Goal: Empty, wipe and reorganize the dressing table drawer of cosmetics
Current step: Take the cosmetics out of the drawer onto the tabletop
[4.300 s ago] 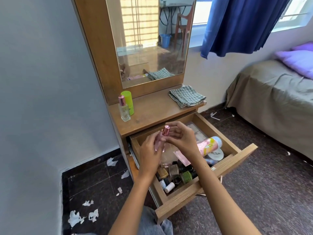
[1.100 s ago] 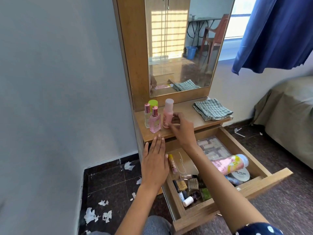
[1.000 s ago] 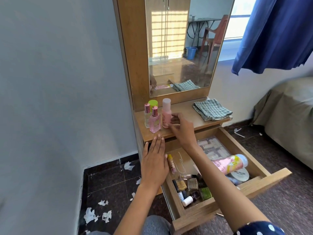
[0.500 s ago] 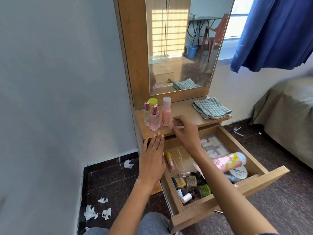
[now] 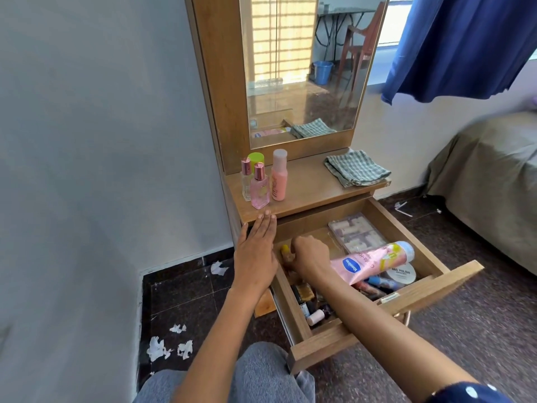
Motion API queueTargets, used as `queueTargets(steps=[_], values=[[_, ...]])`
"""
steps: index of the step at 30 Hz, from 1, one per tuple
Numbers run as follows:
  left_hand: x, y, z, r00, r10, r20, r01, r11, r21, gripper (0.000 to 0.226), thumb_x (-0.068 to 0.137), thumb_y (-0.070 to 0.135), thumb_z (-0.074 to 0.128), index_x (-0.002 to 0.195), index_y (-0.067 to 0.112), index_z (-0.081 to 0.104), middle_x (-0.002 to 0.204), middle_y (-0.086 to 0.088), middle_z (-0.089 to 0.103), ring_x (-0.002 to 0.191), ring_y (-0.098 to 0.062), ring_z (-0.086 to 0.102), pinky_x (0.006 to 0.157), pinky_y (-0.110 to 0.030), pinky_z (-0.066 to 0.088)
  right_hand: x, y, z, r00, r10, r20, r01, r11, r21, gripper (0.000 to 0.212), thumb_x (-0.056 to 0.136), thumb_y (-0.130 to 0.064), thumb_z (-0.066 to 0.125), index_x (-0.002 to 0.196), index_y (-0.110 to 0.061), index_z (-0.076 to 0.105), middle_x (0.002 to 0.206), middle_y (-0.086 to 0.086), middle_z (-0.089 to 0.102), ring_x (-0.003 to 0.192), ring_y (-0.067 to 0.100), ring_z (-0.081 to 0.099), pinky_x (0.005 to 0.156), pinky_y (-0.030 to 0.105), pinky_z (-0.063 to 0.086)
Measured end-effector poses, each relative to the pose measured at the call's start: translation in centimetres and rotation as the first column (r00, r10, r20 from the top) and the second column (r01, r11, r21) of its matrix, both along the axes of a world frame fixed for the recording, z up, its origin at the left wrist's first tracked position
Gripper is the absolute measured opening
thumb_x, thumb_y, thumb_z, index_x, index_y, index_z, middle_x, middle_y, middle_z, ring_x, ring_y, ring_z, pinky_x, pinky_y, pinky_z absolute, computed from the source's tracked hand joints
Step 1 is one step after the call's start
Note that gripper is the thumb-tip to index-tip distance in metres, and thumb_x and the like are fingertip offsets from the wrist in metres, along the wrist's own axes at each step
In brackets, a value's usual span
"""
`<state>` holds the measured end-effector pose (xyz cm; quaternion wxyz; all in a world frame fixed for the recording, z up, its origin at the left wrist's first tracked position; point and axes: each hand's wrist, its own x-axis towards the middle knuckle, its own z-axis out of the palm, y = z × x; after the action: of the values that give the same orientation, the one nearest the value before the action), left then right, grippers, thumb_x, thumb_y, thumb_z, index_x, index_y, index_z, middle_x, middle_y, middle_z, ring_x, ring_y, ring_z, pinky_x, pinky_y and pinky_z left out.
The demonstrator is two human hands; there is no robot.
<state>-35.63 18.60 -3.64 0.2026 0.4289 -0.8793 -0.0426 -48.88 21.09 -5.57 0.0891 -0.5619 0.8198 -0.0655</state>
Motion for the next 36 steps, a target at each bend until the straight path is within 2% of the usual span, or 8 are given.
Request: queueTargets(steps=[5, 9, 13, 16, 19, 24, 31, 36], values=[[-0.1, 0.0, 0.0, 1.000, 0.002, 0.005, -0.002, 1.000, -0.006, 0.064, 0.096, 0.014, 0.040, 0.151, 0.019, 0.007, 0.158, 0.004, 0.001, 0.145, -0.008, -0.001, 0.114, -0.031, -0.008, -0.5, 0.0, -0.5, 0.996, -0.060, 0.066, 0.064, 0.997, -0.051, 0.030, 0.089, -0.041, 0.062, 0.098, -0.013, 0.064, 0.101, 0.007, 0.067, 0.095, 0.028, 0.064, 0.075, 0.035, 0.051], [0.0, 0.0, 0.0, 1.000, 0.001, -0.017, -0.001, 1.000, -0.013, 0.063, 0.096, 0.012, 0.042, 0.151, 0.019, 0.012, 0.158, 0.003, 0.007, 0.145, -0.008, 0.003, 0.113, -0.030, -0.008, -1.9, 0.9, -0.3, 0.930, -0.101, 0.352, 0.190, 0.955, -0.227, 0.031, 0.079, -0.039, 0.073, 0.096, -0.015, 0.066, 0.089, 0.000, 0.064, 0.087, 0.019, 0.062, 0.067, 0.027, 0.043], [0.1, -0.2, -0.2, 0.999, -0.018, -0.043, 0.017, 1.000, -0.008, 0.061, 0.097, 0.023, 0.045, 0.151, 0.020, 0.016, 0.158, 0.004, 0.011, 0.144, -0.008, 0.006, 0.114, -0.030, -0.007, -2.5, 1.4, 0.5, 0.774, 0.106, 0.624, 0.281, 0.826, -0.489, 0.031, 0.073, -0.018, 0.081, 0.100, -0.014, 0.065, 0.076, -0.007, 0.065, 0.070, 0.005, 0.063, 0.067, 0.020, 0.050], [-0.2, -0.3, 0.2, 0.990, -0.019, -0.140, 0.027, 0.998, 0.055, 0.066, 0.093, 0.046, 0.050, 0.148, 0.020, 0.026, 0.154, 0.006, 0.021, 0.143, -0.007, 0.014, 0.114, -0.029, -0.002, -2.1, 1.4, 1.3, 0.656, 0.316, 0.686, 0.286, 0.737, -0.613, 0.041, 0.074, -0.012, 0.081, 0.109, -0.017, 0.059, 0.081, -0.004, 0.068, 0.078, 0.007, 0.067, 0.075, 0.021, 0.055], [-0.7, -0.2, 0.8, 0.958, 0.003, -0.288, 0.007, 0.999, 0.035, 0.057, 0.086, 0.045, 0.062, 0.136, 0.019, 0.050, 0.140, 0.002, 0.049, 0.131, -0.013, 0.040, 0.114, -0.033, 0.017, -1.8, 1.4, 1.6, 0.598, 0.411, 0.689, 0.273, 0.703, -0.657, 0.047, 0.074, -0.012, 0.082, 0.114, -0.014, 0.057, 0.087, 0.000, 0.071, 0.084, 0.012, 0.069, 0.077, 0.026, 0.057], [-1.7, -0.1, 0.9, 0.912, 0.025, -0.410, -0.051, 0.997, -0.053, 0.025, 0.086, 0.041, 0.065, 0.105, 0.026, 0.069, 0.097, 0.009, 0.065, 0.091, -0.012, 0.057, 0.082, -0.023, 0.030, -1.8, 1.3, 1.9, 0.530, 0.472, 0.704, 0.329, 0.651, -0.684, 0.048, 0.072, -0.009, 0.083, 0.114, -0.005, 0.059, 0.091, 0.006, 0.073, 0.086, 0.017, 0.071, 0.073, 0.024, 0.057], [-1.8, -0.1, 1.5, 0.809, 0.018, -0.588, -0.002, 1.000, 0.029, 0.014, 0.088, 0.031, 0.066, 0.097, 0.021, 0.064, 0.090, 0.012, 0.062, 0.082, -0.005, 0.057, 0.073, -0.028, 0.046, -1.7, 1.4, 2.1, 0.497, 0.511, 0.701, 0.343, 0.626, -0.700, 0.033, 0.078, -0.013, 0.078, 0.106, -0.006, 0.062, 0.091, 0.005, 0.074, 0.087, 0.019, 0.072, 0.077, 0.028, 0.057], [0.0, -1.9, 2.4, 0.707, 0.124, -0.696, -0.134, 0.990, 0.040, 0.017, 0.084, 0.019, 0.070, 0.099, 0.015, 0.062, 0.094, 0.005, 0.062, 0.086, -0.009, 0.059, 0.075, -0.029, 0.050, -1.5, 1.2, 1.6, 0.678, 0.384, 0.627, 0.282, 0.651, -0.704, 0.021, 0.091, -0.033, 0.061, 0.095, -0.013, 0.067, 0.080, -0.002, 0.073, 0.076, 0.010, 0.071, 0.070, 0.039, 0.060]])
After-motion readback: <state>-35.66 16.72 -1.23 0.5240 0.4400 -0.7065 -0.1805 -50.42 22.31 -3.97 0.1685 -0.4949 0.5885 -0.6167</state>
